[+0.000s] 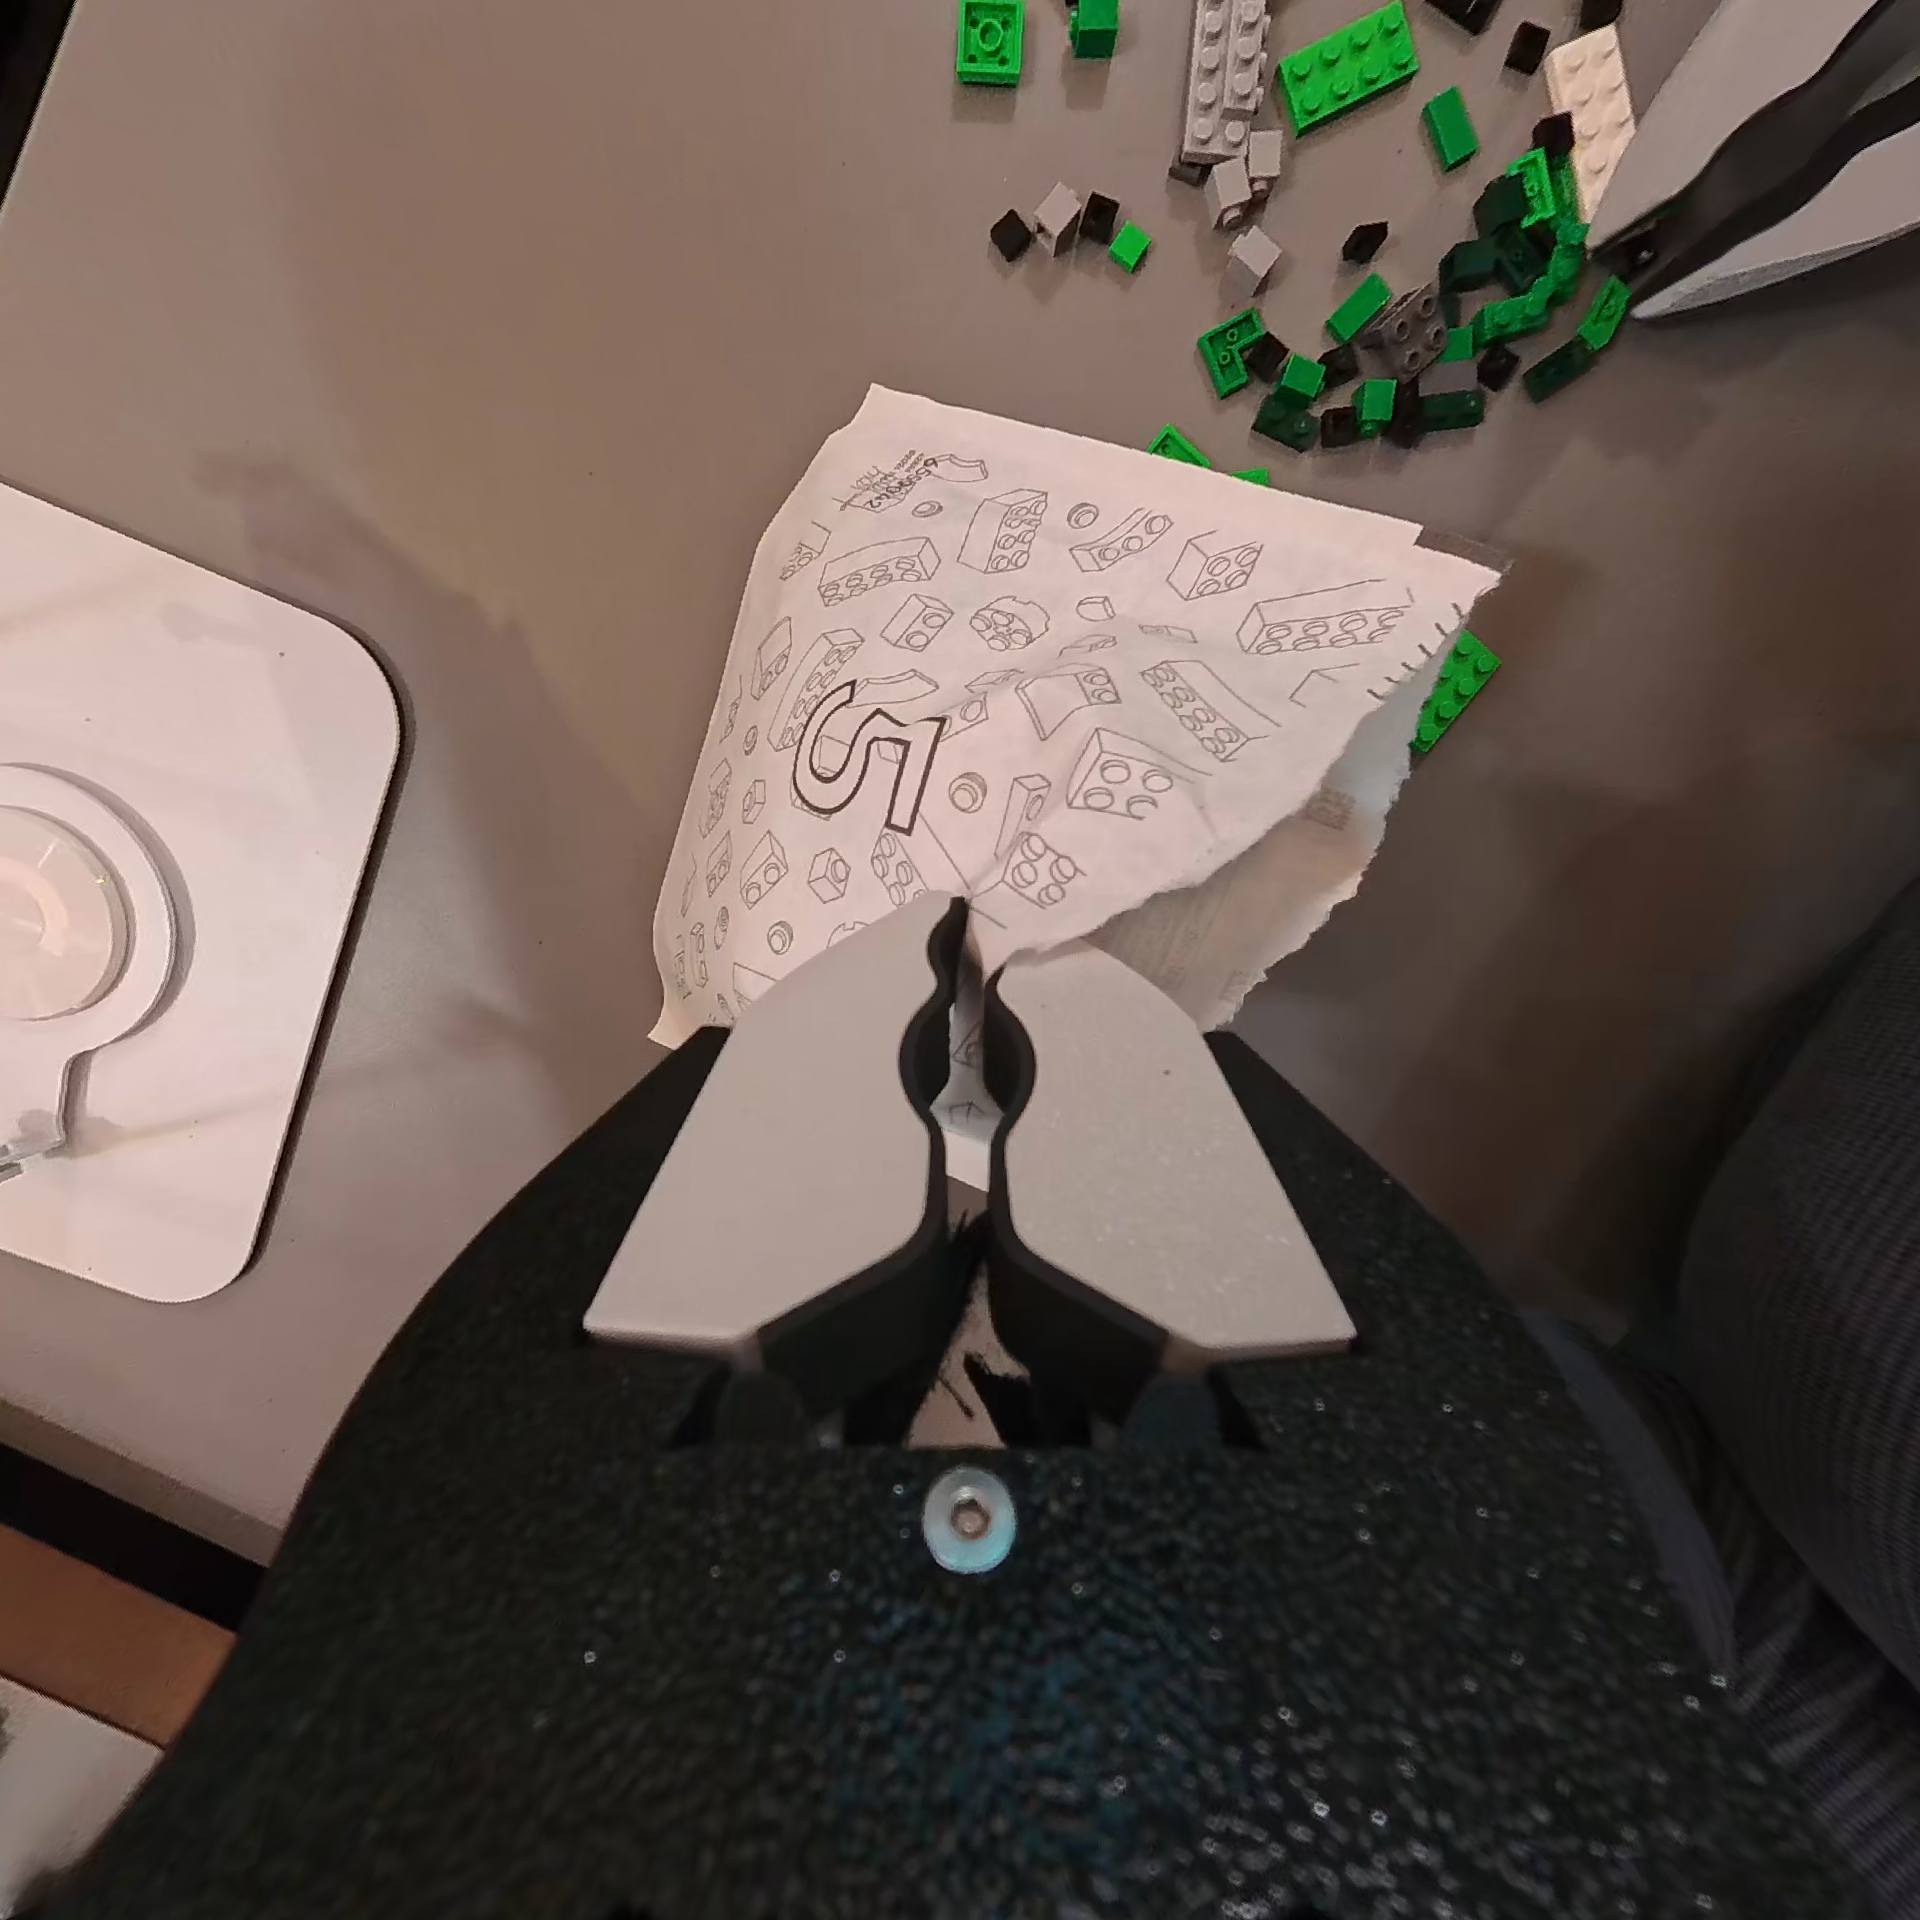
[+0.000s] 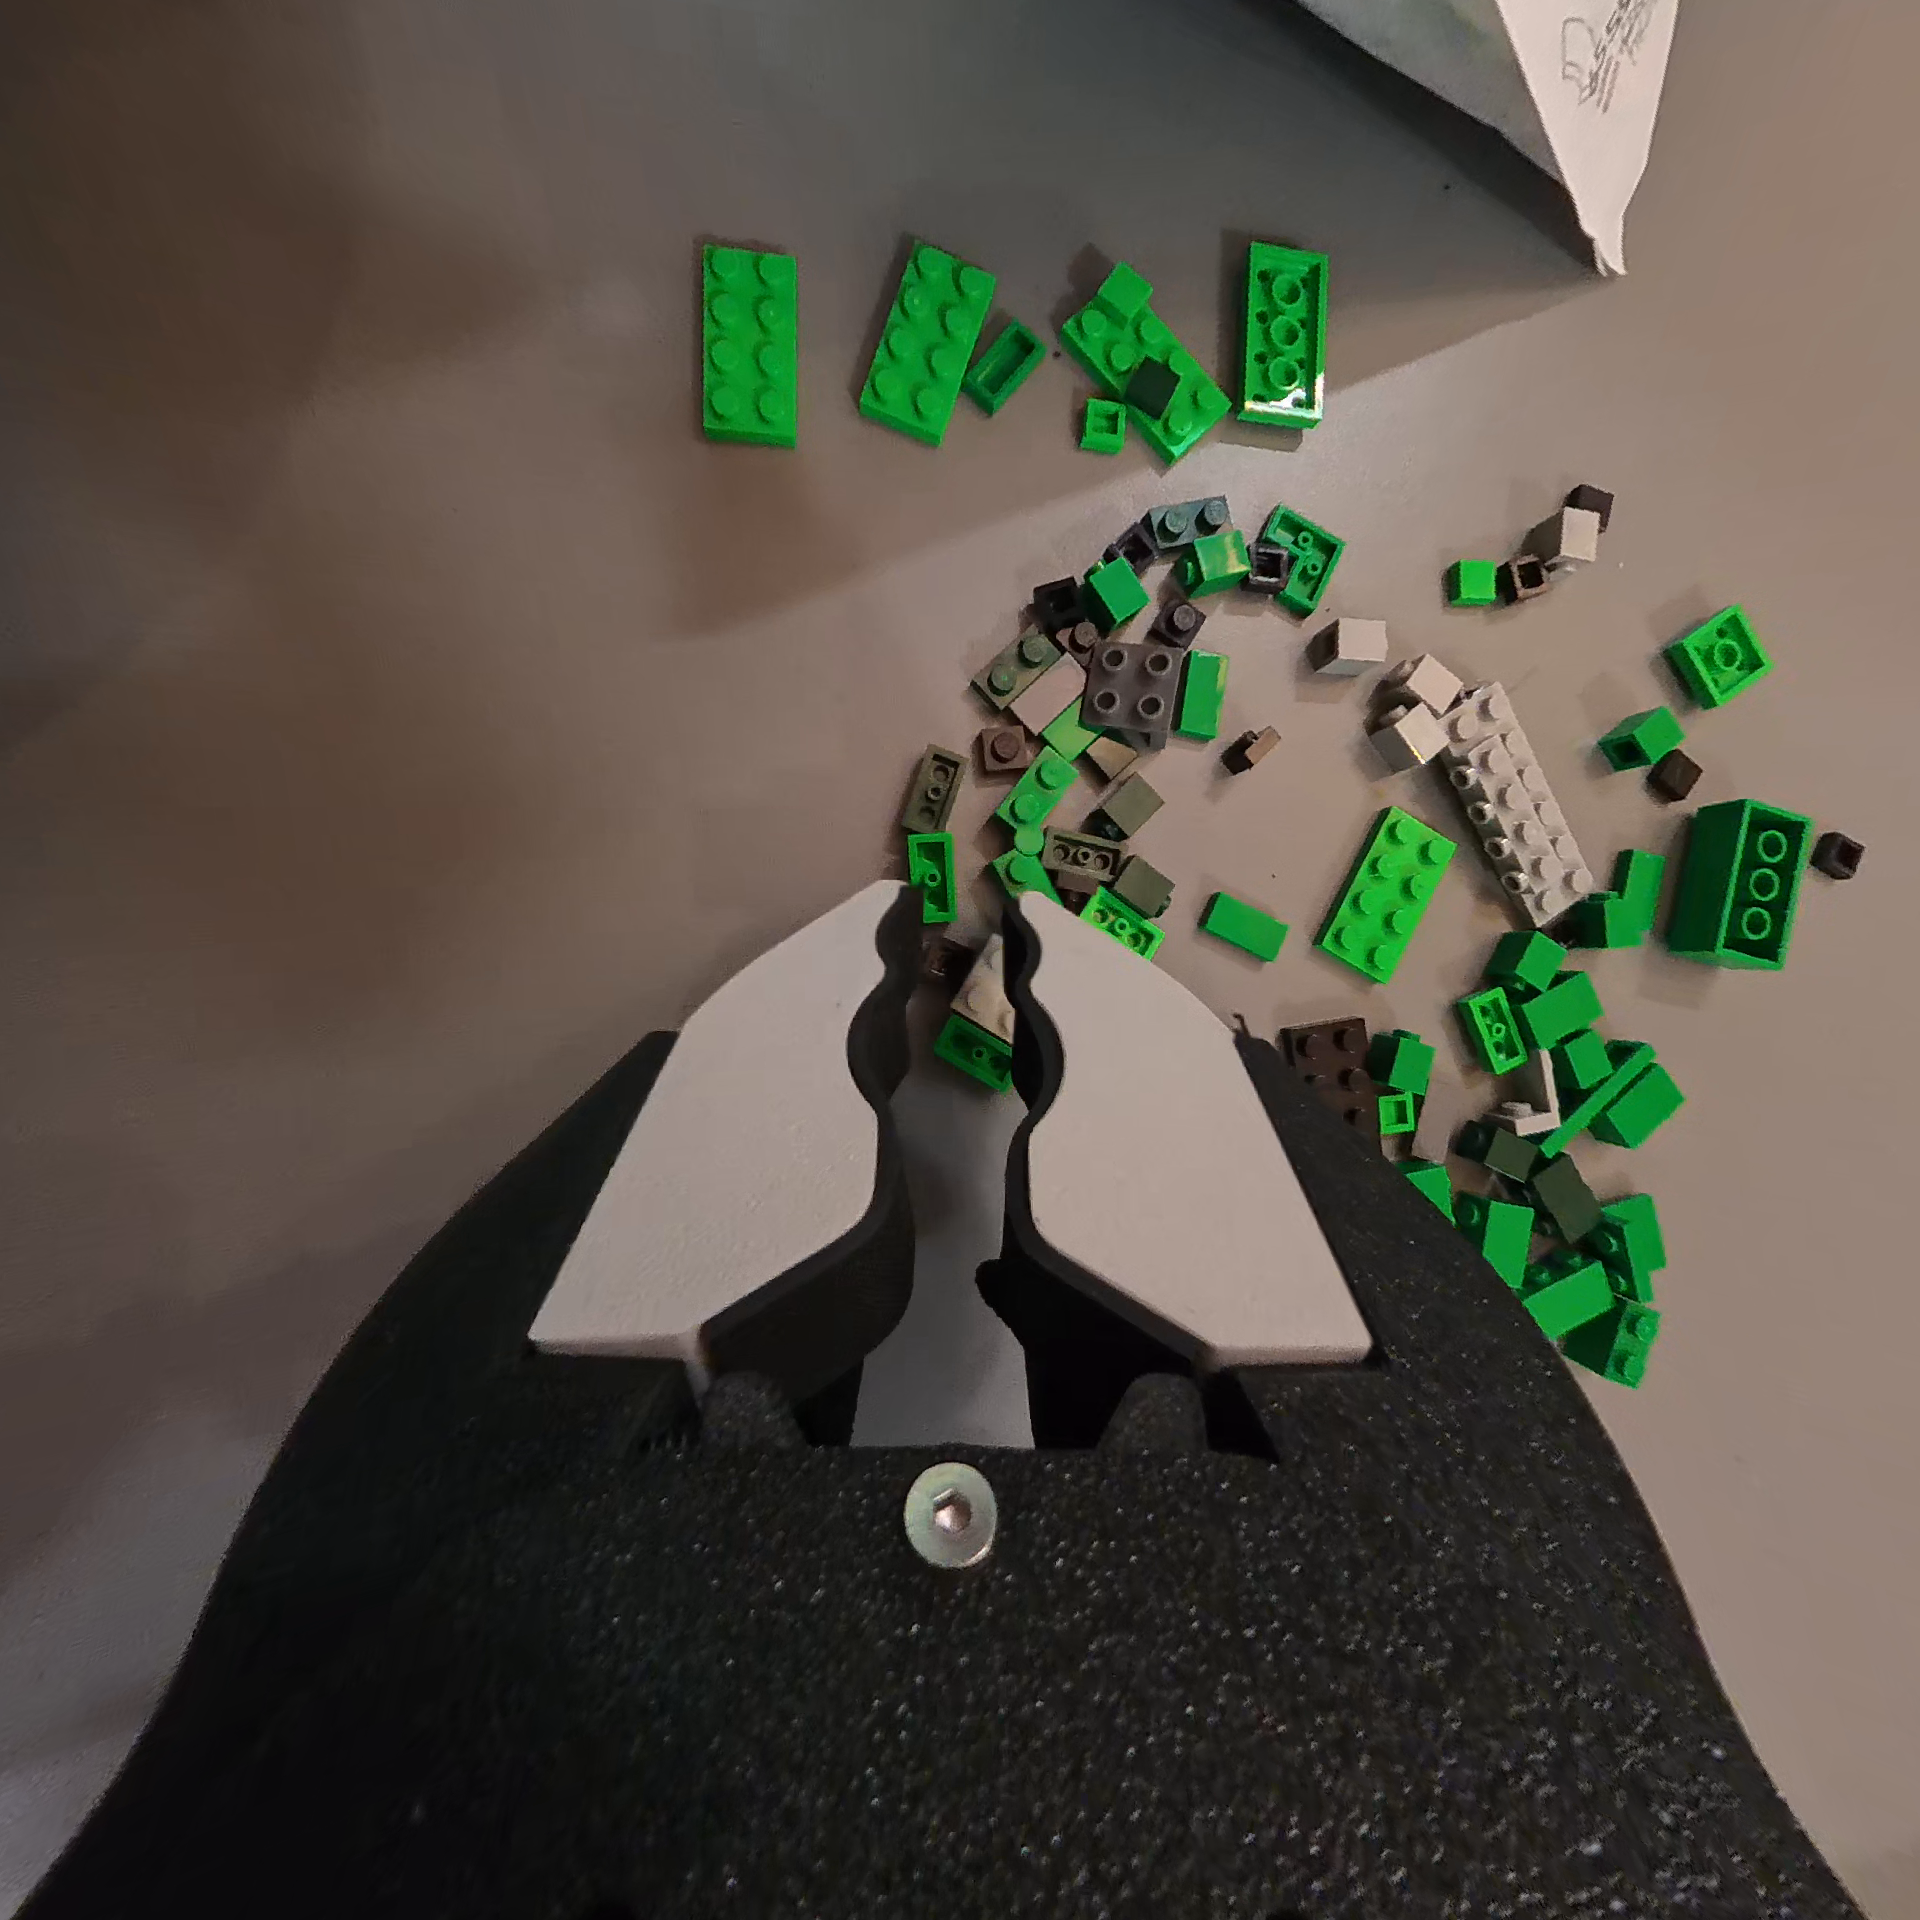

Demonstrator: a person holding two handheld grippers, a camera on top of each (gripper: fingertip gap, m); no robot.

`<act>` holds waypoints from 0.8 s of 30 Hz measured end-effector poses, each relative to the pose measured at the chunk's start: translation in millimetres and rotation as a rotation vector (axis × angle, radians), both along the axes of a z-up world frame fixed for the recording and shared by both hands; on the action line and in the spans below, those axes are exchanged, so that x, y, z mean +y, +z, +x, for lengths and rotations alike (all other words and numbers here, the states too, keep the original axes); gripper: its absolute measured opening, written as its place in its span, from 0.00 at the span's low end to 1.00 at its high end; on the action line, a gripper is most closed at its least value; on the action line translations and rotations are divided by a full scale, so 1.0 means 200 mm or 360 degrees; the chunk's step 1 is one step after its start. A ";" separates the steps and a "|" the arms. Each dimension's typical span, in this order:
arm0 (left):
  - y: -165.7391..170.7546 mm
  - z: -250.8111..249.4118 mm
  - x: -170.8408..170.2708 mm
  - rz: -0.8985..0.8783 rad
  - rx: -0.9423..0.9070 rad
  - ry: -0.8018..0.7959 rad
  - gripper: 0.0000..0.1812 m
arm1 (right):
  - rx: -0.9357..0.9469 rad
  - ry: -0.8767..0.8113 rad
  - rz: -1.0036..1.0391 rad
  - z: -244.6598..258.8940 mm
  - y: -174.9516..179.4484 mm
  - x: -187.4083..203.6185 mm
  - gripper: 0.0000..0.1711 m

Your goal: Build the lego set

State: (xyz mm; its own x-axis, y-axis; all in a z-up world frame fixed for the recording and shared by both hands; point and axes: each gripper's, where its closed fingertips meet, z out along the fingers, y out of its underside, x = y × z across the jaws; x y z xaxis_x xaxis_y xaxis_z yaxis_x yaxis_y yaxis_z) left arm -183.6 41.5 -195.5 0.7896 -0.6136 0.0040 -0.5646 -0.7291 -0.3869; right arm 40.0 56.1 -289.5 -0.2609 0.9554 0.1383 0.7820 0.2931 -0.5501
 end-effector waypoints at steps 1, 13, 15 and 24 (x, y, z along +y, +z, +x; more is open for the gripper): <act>0.00 0.00 0.00 0.0000 0.0000 0.0000 0.00 | 0.0001 -0.0001 0.0000 0.00 0.00 0.00 0.08; 0.00 0.00 0.00 -0.0002 0.0001 0.0000 0.00 | -0.0030 0.0045 0.0051 -0.01 -0.03 0.00 0.03; 0.00 0.00 0.00 -0.0001 0.0002 0.0000 0.00 | -0.0027 0.0044 0.0055 -0.01 -0.02 0.00 0.03; 0.00 0.00 0.00 -0.0002 0.0007 0.0002 0.00 | 0.0255 0.0014 0.0255 -0.10 0.18 0.05 0.02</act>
State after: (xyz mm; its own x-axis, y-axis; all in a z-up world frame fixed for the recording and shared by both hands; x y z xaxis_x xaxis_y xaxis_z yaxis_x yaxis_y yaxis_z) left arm -183.6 41.5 -195.8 0.7902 -0.6128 0.0013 -0.5657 -0.7302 -0.3832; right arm 20.1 66.0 -253.4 -0.2315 0.9158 0.3282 0.6853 0.3930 -0.6132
